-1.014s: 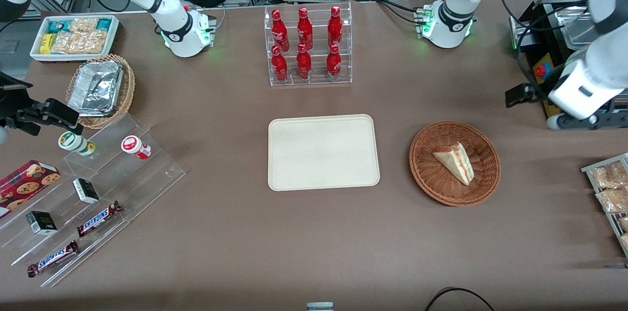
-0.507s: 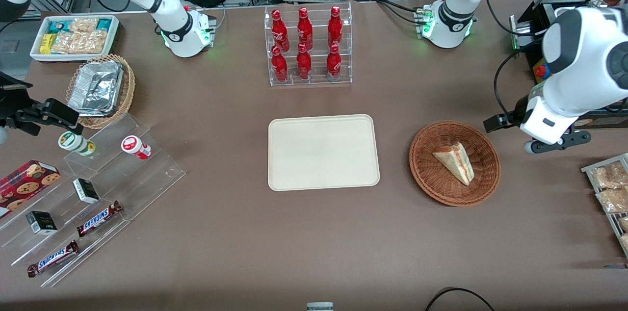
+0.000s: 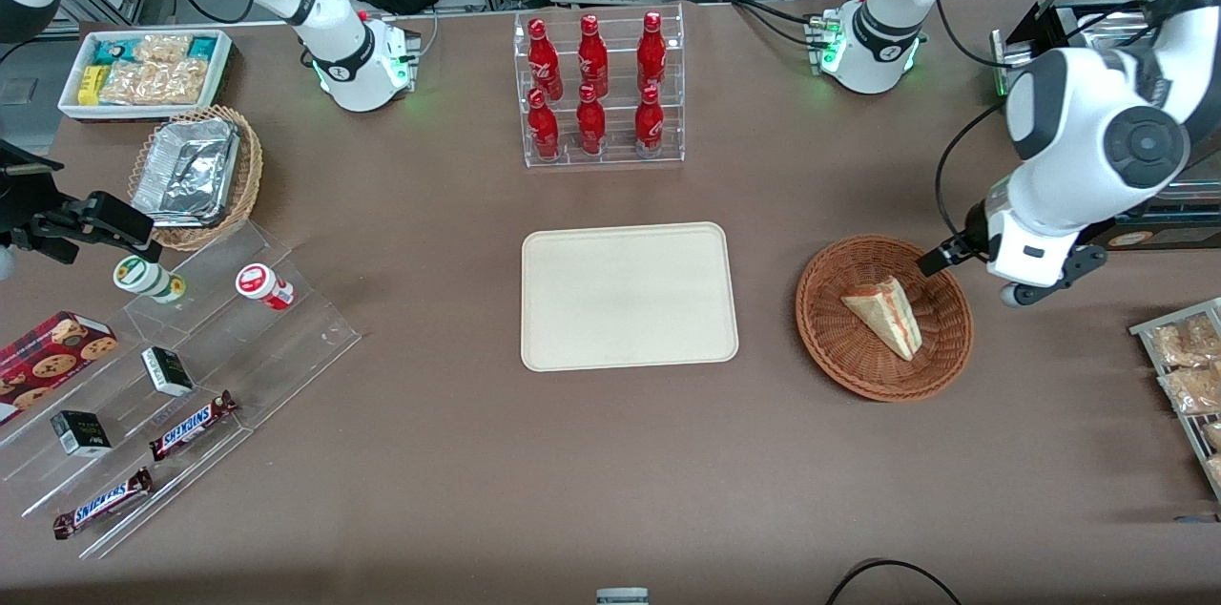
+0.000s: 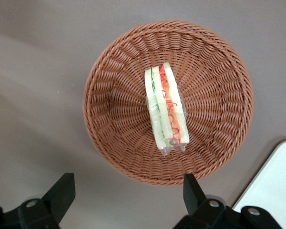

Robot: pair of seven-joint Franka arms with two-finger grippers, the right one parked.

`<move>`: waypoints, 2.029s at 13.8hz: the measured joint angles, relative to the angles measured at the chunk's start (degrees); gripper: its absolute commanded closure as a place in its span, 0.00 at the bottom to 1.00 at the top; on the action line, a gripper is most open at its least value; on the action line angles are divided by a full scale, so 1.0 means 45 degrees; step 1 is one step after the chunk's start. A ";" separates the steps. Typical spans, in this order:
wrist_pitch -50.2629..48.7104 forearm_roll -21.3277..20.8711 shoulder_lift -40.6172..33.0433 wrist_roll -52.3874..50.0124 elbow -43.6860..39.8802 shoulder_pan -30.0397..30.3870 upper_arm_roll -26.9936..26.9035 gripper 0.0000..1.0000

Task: Place sandwich from basket to tray
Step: 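Lower the left gripper and close it on the wrapped sandwich, then lift the sandwich and carry it with the left gripper over the tray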

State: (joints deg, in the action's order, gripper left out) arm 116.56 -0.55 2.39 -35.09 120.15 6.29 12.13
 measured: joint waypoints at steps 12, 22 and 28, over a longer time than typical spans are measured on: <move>0.4035 0.0032 0.1373 -0.2321 0.1780 -0.0630 0.0033 0.00; 0.4992 0.0035 0.2335 -0.2363 0.1804 -0.0630 0.0010 0.59; 0.5140 0.0035 0.2428 -0.2359 0.1697 -0.0593 -0.0024 0.91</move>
State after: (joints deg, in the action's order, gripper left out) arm 139.69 -0.39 13.31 -45.71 127.78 3.62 12.02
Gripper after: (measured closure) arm 0.700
